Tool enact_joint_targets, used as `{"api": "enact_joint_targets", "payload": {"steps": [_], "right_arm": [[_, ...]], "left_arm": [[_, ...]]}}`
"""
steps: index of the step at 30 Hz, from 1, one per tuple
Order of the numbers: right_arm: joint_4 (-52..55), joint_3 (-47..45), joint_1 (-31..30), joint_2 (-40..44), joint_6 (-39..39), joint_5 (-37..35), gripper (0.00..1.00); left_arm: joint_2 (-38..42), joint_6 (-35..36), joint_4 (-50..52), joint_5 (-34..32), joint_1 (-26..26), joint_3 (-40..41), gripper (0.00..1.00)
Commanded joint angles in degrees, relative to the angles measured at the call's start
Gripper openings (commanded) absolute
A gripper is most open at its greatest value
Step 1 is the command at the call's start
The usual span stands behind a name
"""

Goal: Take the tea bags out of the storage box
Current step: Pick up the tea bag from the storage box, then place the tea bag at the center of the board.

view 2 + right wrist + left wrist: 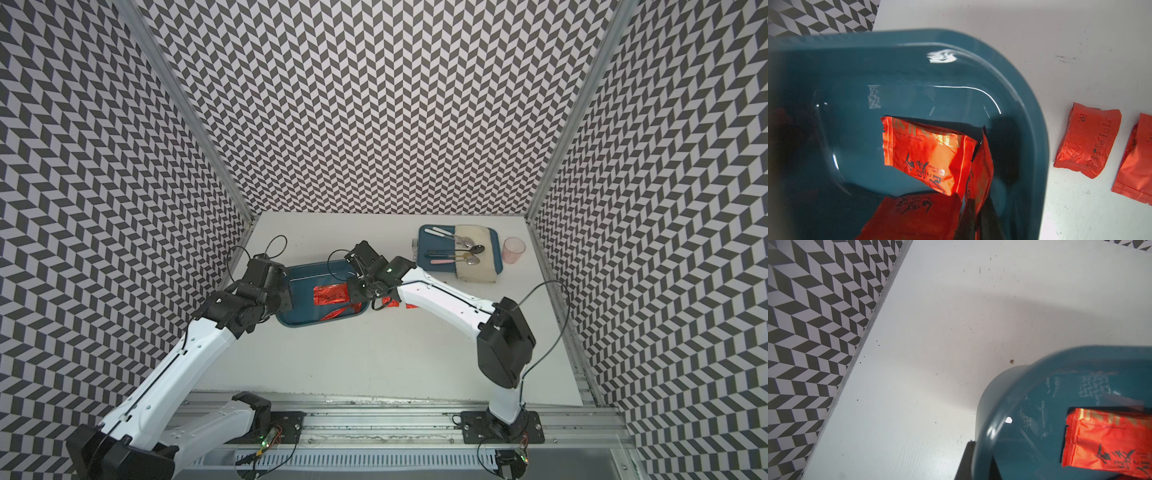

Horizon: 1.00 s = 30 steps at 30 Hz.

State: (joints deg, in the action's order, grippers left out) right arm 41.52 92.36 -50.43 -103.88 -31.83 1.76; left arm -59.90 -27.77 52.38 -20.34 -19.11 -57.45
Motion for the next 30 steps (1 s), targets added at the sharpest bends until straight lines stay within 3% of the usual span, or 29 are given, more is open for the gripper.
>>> {"api": "enact_joint_targets", "payload": {"steps": [1, 8, 13, 17, 24, 30], "right_arm": [[-1.19, 2.47, 0.48, 5.30, 1.13, 0.54, 0.08], [-3.71, -3.70, 6.00, 15.85, 2.29, 11.10, 0.08], [-13.06, -21.85, 11.14, 26.55, 1.74, 20.64, 0.09], [-22.50, -36.86, 11.75, 31.49, 1.38, 26.81, 0.08], [-39.78, -54.69, 11.76, 29.88, -1.28, 33.51, 0.08], [-44.83, -57.03, 12.10, 22.44, 1.40, 32.91, 0.08]], "left_arm": [[0.64, -0.43, -1.49, -0.32, -0.09, -1.22, 0.00], [0.44, -0.83, -1.24, -1.01, -0.06, -1.35, 0.00], [0.56, -1.34, -1.31, -1.88, -0.05, -1.26, 0.00], [0.54, -1.82, -1.56, -2.64, 0.04, -1.02, 0.00], [1.41, -4.43, -3.32, -8.67, 0.13, 0.88, 0.00], [4.67, -4.26, -7.95, -10.31, 0.50, 5.42, 0.00]]}}
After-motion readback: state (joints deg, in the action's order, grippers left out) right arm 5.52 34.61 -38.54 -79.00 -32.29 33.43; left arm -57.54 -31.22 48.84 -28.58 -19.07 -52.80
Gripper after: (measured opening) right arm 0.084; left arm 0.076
